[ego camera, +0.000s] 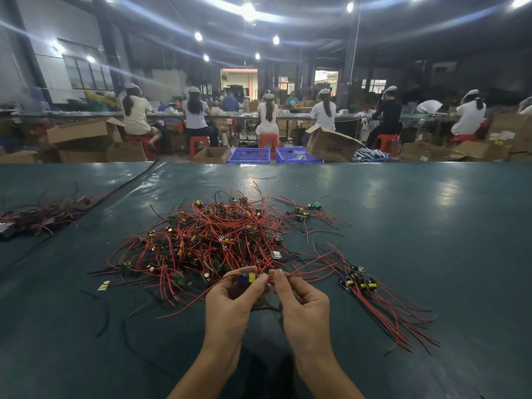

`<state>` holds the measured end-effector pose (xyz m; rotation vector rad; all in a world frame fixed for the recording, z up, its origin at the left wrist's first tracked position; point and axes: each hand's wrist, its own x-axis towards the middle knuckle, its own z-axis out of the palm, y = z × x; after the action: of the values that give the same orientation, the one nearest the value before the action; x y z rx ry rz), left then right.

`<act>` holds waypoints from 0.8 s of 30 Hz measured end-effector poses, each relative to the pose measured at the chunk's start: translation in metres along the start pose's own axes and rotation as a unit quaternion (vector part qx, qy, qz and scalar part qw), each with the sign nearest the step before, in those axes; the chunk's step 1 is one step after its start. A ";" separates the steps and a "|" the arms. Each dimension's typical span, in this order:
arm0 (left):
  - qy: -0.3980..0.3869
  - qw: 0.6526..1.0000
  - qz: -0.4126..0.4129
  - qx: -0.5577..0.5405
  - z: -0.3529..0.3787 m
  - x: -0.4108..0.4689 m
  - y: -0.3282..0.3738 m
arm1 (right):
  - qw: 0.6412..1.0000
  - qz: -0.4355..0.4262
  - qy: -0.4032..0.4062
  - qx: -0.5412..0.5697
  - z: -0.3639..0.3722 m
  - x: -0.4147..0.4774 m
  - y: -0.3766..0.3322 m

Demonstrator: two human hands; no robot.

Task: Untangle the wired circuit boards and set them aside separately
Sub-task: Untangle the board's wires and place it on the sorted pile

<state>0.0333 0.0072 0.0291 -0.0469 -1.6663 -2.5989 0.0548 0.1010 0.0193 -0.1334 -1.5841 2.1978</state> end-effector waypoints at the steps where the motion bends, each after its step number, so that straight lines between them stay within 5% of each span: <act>1: -0.001 1.000 -0.015 -0.015 0.000 0.000 0.001 | 1.000 0.002 -0.008 0.000 0.000 0.000 0.000; 14: 0.026 0.999 -0.020 -0.012 -0.001 0.001 -0.002 | 0.993 0.102 0.038 0.044 0.009 -0.005 0.000; 24: -0.018 0.999 -0.036 -0.035 0.005 -0.002 0.006 | 0.946 0.238 0.120 0.187 -0.006 0.023 -0.015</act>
<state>0.0356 0.0094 0.0369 -0.0386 -1.6184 -2.7240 0.0404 0.1191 0.0354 -0.7016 -1.0535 2.6760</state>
